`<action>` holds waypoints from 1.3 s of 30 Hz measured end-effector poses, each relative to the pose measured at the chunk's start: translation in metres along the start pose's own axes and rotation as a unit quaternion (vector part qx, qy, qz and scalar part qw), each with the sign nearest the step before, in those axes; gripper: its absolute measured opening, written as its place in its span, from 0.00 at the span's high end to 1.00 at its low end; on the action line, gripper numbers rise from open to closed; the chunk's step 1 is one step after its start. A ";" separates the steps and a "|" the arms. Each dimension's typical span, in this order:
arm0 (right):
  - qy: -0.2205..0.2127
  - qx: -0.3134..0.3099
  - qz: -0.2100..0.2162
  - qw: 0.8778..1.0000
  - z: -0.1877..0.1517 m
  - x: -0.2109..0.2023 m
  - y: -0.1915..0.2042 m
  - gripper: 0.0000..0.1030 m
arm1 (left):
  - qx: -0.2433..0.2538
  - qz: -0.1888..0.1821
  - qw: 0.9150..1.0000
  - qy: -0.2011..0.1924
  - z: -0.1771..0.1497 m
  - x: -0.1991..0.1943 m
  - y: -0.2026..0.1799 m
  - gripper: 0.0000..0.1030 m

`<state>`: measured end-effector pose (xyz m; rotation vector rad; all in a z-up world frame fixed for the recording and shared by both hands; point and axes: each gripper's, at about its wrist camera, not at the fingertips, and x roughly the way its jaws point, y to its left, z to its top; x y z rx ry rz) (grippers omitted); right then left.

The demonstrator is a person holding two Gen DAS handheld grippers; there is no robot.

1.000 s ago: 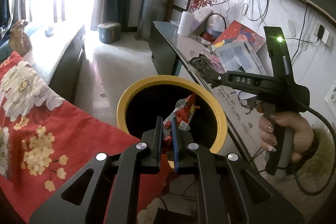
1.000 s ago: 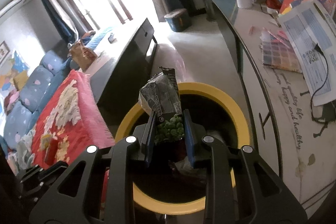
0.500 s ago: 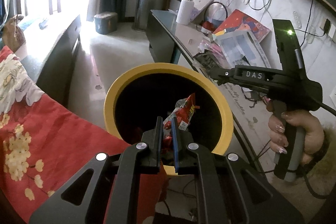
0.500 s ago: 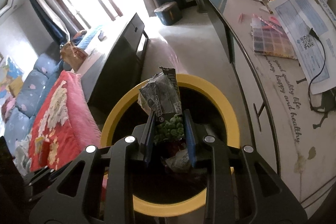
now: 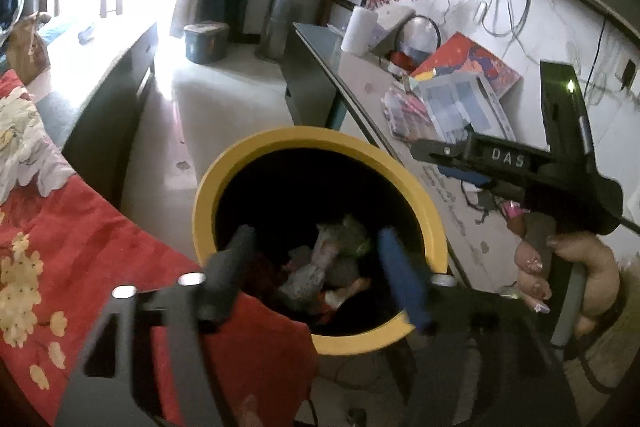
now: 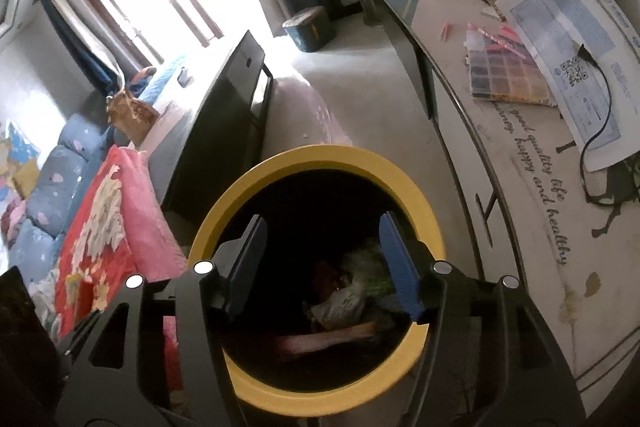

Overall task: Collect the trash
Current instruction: 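Open both tools to drop the snack bag and wrapper into the bin, then move both open tools back to the bedspread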

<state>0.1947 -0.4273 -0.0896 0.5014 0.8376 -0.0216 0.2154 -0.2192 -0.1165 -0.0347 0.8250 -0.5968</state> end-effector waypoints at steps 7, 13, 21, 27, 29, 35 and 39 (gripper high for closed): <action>-0.030 -0.039 -0.019 0.999 -0.003 -0.012 0.021 0.35 | -0.033 0.028 0.998 -0.040 -0.001 -0.032 0.019 0.09; -0.051 -0.100 -0.009 0.994 -0.010 -0.025 0.060 0.31 | -0.059 0.063 0.994 -0.074 -0.004 -0.064 0.040 0.08; -0.061 -0.160 0.024 0.985 -0.024 -0.039 0.105 0.26 | -0.078 0.101 0.986 -0.105 -0.008 -0.099 0.062 0.08; -0.060 -0.185 0.047 0.980 -0.035 -0.047 0.129 0.24 | -0.089 0.129 0.980 -0.122 -0.015 -0.122 0.078 0.08; -0.059 -0.194 0.055 0.978 -0.039 -0.050 0.138 0.23 | -0.094 0.138 0.978 -0.127 -0.016 -0.129 0.083 0.08; -0.053 -0.214 0.076 0.972 -0.053 -0.054 0.160 0.22 | -0.107 0.172 0.969 -0.142 -0.023 -0.150 0.101 0.08; -0.044 -0.229 0.089 0.968 -0.063 -0.052 0.175 0.22 | -0.122 0.193 0.962 -0.151 -0.029 -0.164 0.115 0.08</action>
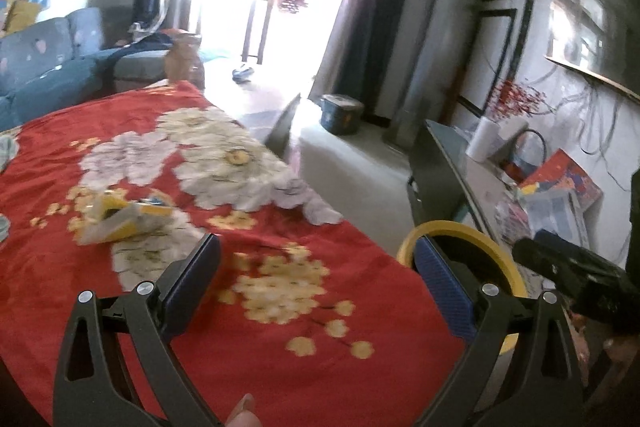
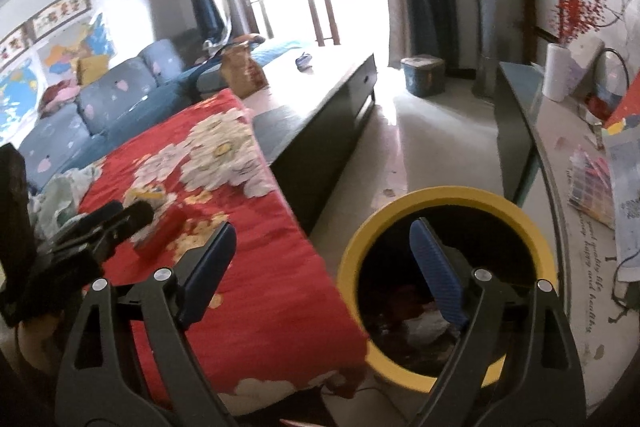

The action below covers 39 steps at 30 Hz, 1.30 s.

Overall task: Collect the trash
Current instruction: 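Move both open tools back to the bedspread, then grasp the yellow-white snack wrapper with the left tool while the right tool grasps the red can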

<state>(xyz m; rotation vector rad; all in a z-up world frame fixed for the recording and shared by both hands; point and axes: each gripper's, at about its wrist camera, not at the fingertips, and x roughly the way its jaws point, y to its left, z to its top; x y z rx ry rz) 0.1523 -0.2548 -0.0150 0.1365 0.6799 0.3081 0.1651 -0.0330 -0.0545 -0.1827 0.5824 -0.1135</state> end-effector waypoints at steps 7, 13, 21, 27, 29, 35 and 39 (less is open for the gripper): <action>0.019 -0.022 0.033 0.999 -0.005 0.010 0.036 0.22 | -0.030 0.032 0.999 -0.014 0.004 -0.012 0.036 0.08; 0.046 -0.031 0.068 0.996 -0.010 0.028 0.070 0.22 | -0.055 0.066 0.996 -0.025 0.006 -0.021 0.071 0.08; 0.082 -0.048 0.098 0.991 -0.015 0.061 0.116 0.22 | -0.126 0.121 0.984 -0.028 0.007 -0.028 0.140 0.08; 0.103 -0.050 0.107 0.988 -0.014 0.092 0.146 0.22 | -0.162 0.138 0.977 -0.023 0.007 -0.025 0.182 0.08; 0.111 -0.046 0.109 0.987 -0.014 0.104 0.153 0.22 | -0.177 0.134 0.975 -0.017 0.007 -0.021 0.194 0.09; 0.145 -0.031 0.117 0.982 -0.016 0.137 0.167 0.36 | -0.212 0.098 0.972 0.003 0.010 0.005 0.218 0.23; 0.169 -0.022 0.125 0.977 -0.018 0.156 0.171 0.42 | -0.231 0.073 0.970 0.026 0.009 0.026 0.226 0.35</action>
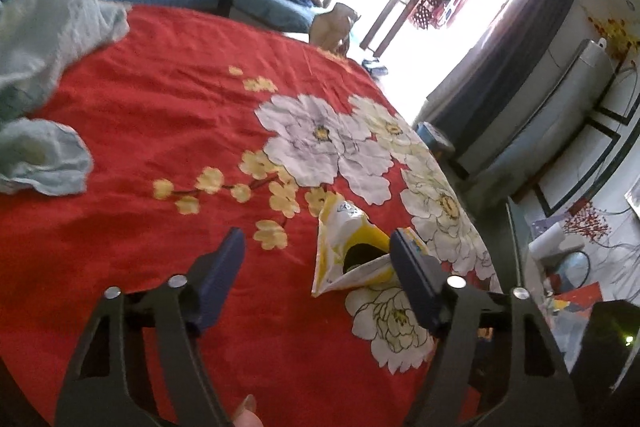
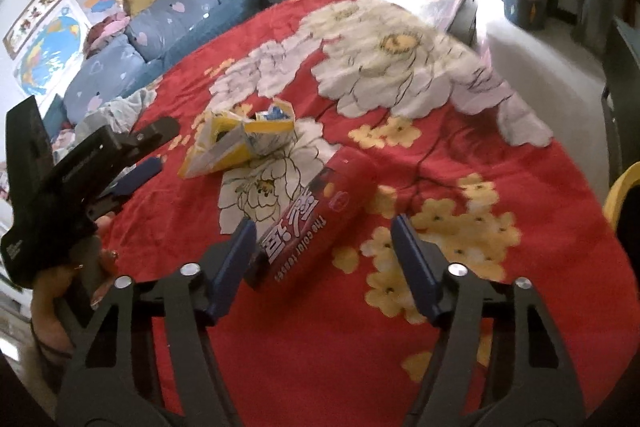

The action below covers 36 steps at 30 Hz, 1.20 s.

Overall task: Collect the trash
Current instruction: 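Grasp the yellow-white snack wrapper with the left tool while the right tool grasps the red can, then carry the yellow wrapper and red can over the bin with both tools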

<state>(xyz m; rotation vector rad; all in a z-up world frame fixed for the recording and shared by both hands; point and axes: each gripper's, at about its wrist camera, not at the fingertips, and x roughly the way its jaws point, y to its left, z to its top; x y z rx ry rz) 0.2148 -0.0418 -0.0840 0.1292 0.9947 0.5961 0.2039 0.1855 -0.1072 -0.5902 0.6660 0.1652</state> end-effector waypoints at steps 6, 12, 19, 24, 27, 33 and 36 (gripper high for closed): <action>-0.002 -0.010 0.022 1.000 -0.005 0.005 0.001 0.52 | -0.017 -0.012 0.999 0.036 -0.006 0.028 0.002 0.44; -0.008 -0.030 0.049 0.998 -0.012 -0.003 0.004 0.64 | -0.014 -0.017 0.999 0.044 -0.007 0.036 -0.004 0.54; -0.019 -0.034 0.055 0.998 -0.020 -0.024 0.001 0.72 | -0.008 -0.041 0.998 0.050 -0.019 0.035 -0.015 0.80; -0.033 -0.025 0.045 0.998 -0.023 -0.042 -0.011 0.76 | 0.013 -0.056 0.998 0.037 -0.028 0.021 -0.030 0.90; -0.043 -0.021 0.043 0.998 -0.023 -0.054 -0.019 0.79 | 0.030 -0.066 0.997 0.031 -0.034 0.013 -0.043 0.90; -0.057 -0.024 0.028 0.998 -0.026 -0.074 -0.029 0.79 | 0.068 -0.081 0.994 0.021 -0.042 -0.004 -0.069 0.90; -0.065 -0.019 0.024 0.997 -0.028 -0.084 -0.037 0.79 | 0.086 -0.090 0.992 0.015 -0.046 -0.014 -0.082 0.90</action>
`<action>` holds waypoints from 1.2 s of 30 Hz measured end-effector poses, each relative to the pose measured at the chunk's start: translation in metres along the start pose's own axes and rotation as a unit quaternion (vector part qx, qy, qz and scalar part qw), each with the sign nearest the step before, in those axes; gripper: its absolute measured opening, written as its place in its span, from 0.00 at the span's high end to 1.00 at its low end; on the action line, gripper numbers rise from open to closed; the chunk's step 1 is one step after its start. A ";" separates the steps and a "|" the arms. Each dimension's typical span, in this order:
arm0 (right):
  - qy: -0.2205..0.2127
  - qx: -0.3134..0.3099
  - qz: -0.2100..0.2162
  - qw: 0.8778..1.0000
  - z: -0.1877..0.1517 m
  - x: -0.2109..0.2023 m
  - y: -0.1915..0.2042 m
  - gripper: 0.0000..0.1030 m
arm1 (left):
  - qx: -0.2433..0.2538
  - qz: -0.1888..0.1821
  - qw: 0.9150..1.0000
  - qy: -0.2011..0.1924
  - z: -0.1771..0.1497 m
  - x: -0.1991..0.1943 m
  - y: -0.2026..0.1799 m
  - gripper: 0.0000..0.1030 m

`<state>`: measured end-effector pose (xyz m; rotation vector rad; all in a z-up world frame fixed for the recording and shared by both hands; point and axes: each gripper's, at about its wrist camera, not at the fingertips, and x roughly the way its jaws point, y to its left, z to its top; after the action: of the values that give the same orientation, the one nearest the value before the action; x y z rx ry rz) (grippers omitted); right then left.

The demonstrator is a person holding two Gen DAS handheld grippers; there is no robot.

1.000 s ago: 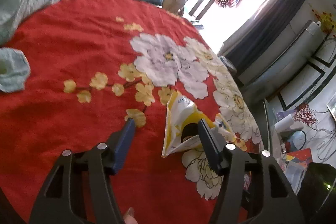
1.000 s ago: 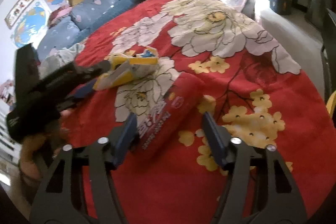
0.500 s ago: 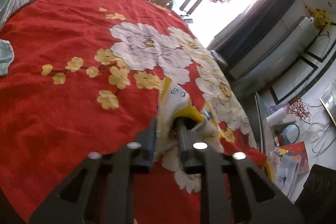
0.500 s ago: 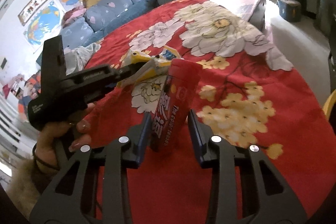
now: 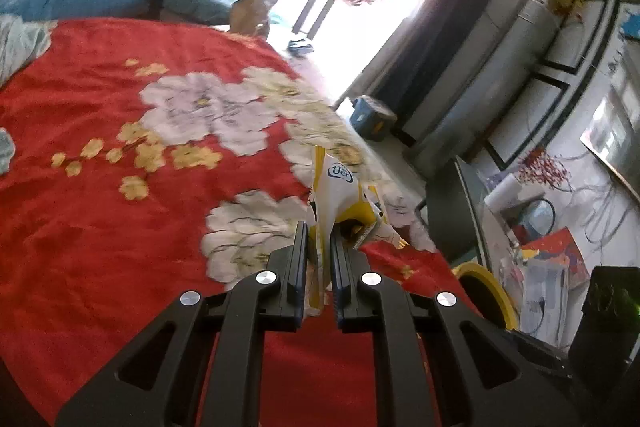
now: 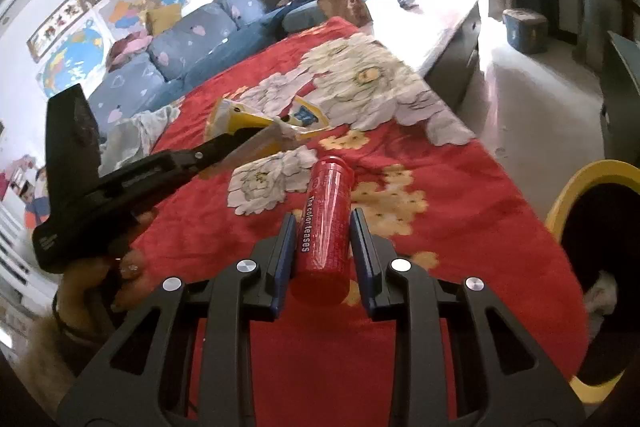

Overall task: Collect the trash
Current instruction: 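Carry the yellow wrapper and red can over the bin with both tools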

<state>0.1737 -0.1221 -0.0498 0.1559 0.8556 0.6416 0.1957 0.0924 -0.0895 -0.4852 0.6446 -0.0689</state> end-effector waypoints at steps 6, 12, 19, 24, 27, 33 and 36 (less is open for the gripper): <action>-0.018 0.012 -0.012 1.000 0.001 -0.021 -0.019 0.79 | 0.035 -0.016 0.999 -0.005 -0.002 -0.008 -0.029 0.90; -0.033 0.027 -0.032 0.999 0.004 -0.041 -0.043 0.79 | 0.063 -0.031 0.998 -0.003 -0.007 -0.013 -0.054 0.90; -0.050 0.056 -0.056 0.996 0.001 -0.064 -0.076 0.79 | 0.093 -0.051 0.994 0.004 -0.015 -0.013 -0.083 0.90; -0.065 0.076 -0.075 0.992 0.001 -0.080 -0.098 0.79 | 0.113 -0.064 0.991 0.013 -0.024 -0.010 -0.103 0.90; -0.073 0.089 -0.080 0.990 0.001 -0.088 -0.109 0.79 | 0.125 -0.072 0.989 0.019 -0.029 -0.008 -0.115 0.90; -0.087 0.115 -0.097 0.985 -0.004 -0.104 -0.132 0.79 | 0.147 -0.087 0.985 0.031 -0.041 -0.003 -0.137 0.90; -0.093 0.130 -0.108 0.981 -0.006 -0.111 -0.146 0.79 | 0.157 -0.093 0.982 0.038 -0.047 0.000 -0.148 0.90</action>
<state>0.1833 -0.3043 -0.0361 0.3479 0.7591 0.3041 0.1802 -0.0583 -0.0547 -0.2361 0.6471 -0.3626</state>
